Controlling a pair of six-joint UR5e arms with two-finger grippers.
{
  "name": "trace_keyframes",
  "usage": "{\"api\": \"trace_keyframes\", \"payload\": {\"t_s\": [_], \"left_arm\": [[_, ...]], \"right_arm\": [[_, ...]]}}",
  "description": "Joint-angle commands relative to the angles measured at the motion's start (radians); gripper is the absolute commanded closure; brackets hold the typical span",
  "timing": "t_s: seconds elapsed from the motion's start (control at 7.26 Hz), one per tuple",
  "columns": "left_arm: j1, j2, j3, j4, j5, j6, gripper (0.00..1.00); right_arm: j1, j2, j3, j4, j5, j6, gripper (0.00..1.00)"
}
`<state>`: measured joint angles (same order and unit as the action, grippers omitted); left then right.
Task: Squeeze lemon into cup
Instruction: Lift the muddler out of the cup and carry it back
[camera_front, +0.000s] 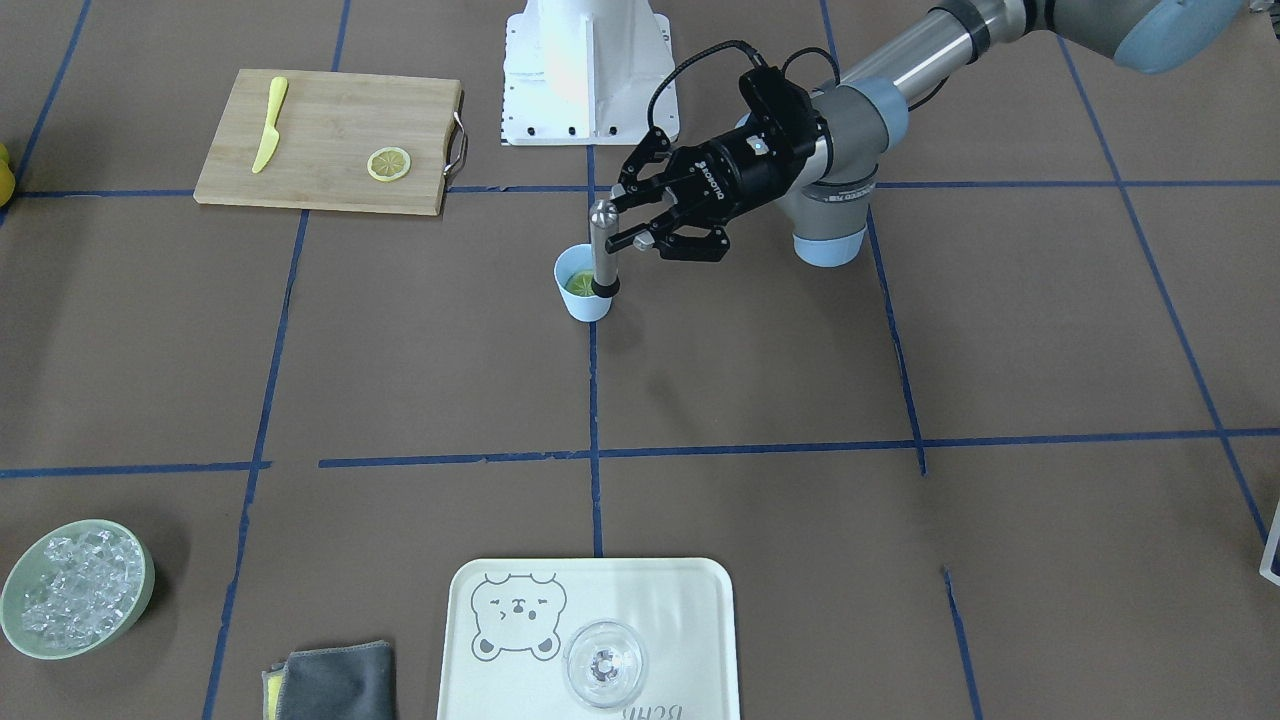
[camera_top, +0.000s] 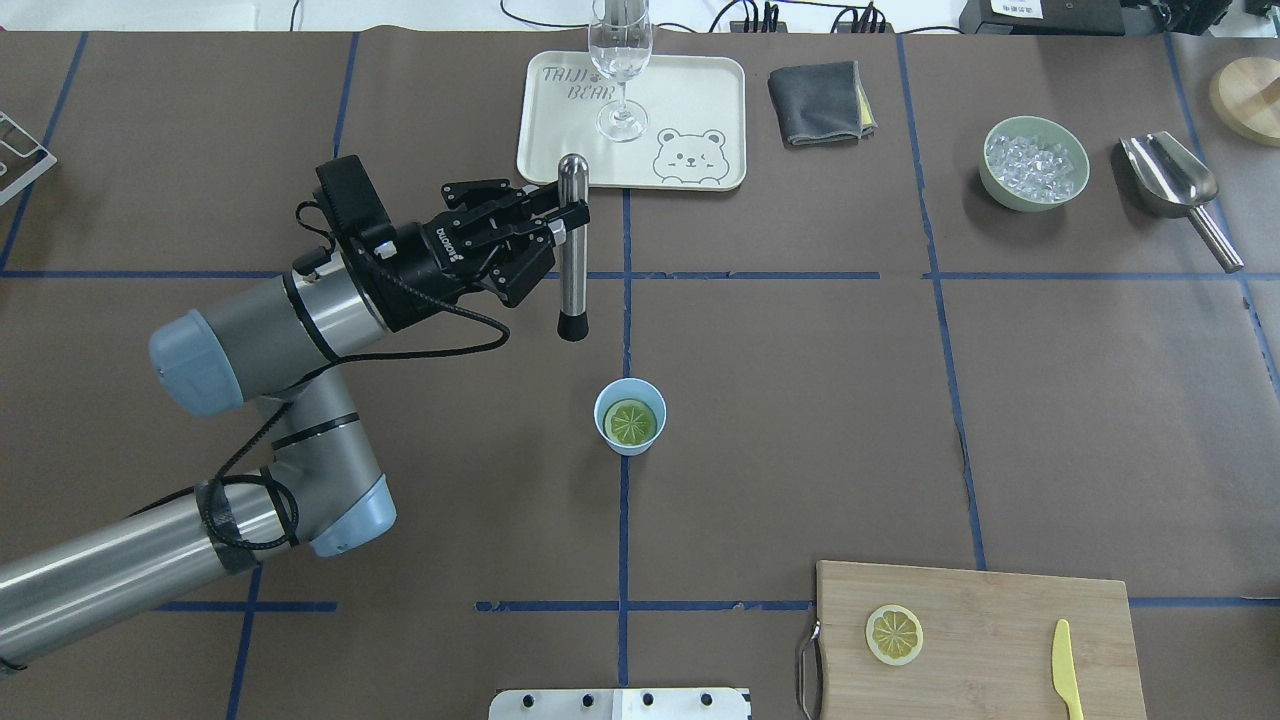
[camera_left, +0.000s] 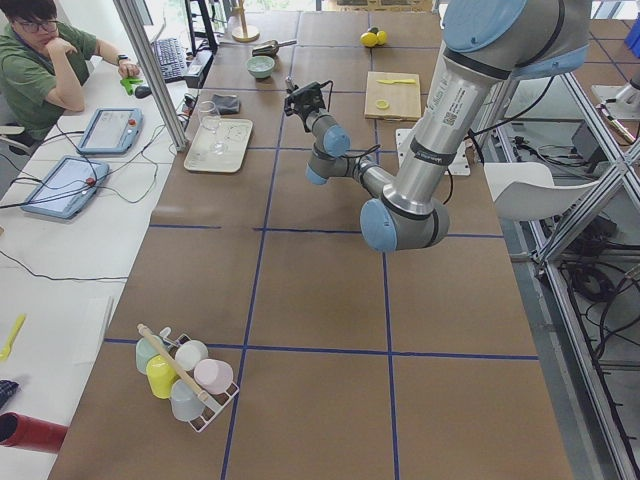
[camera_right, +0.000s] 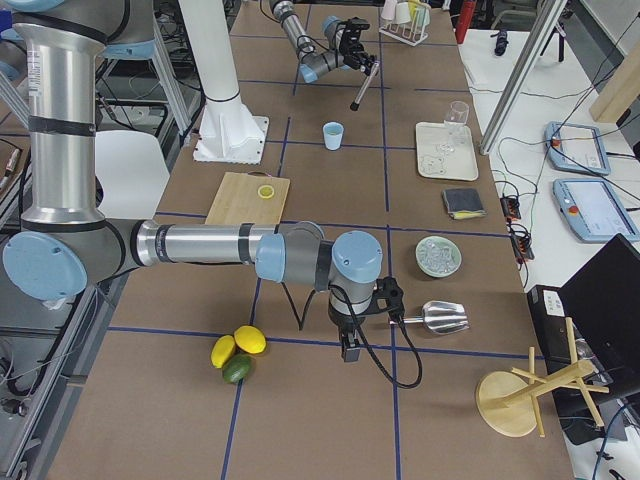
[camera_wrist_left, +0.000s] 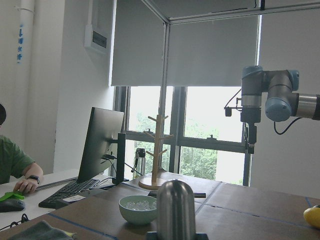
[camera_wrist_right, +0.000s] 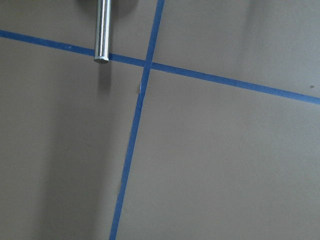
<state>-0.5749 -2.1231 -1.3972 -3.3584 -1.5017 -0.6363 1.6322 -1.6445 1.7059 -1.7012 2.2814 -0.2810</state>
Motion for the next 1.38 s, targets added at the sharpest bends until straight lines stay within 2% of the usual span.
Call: {"api": "trace_keyframes", "payload": {"t_s": [0.0,0.14,0.28,0.41,0.69,0.96,1.24], "left_arm": [[-0.040,0.043,-0.034,0.157,-0.064,-0.223,1.00],[-0.080,0.081,-0.037,0.242,-0.178,-0.259,1.00],[-0.171,0.133,-0.077,0.370,-0.356,-0.261,1.00],[-0.259,0.188,-0.147,0.530,-0.470,-0.261,1.00],[-0.316,0.280,-0.258,0.829,-0.491,-0.258,1.00],[-0.319,0.403,-0.250,0.856,-0.471,-0.263,1.00],[-0.319,0.491,-0.246,0.872,-0.399,-0.272,1.00]], "right_arm": [[0.000,0.000,0.000,0.000,0.000,-0.001,0.00],[0.000,0.000,-0.003,0.000,0.000,-0.001,0.00],[0.000,0.002,-0.003,0.000,0.000,-0.003,0.00],[0.000,0.002,-0.002,0.000,0.000,-0.003,0.00],[0.000,0.002,-0.008,0.012,-0.002,-0.001,0.00],[0.000,0.002,-0.017,0.012,0.000,-0.001,0.00],[0.000,0.002,-0.019,0.012,0.001,-0.001,0.00]]}}
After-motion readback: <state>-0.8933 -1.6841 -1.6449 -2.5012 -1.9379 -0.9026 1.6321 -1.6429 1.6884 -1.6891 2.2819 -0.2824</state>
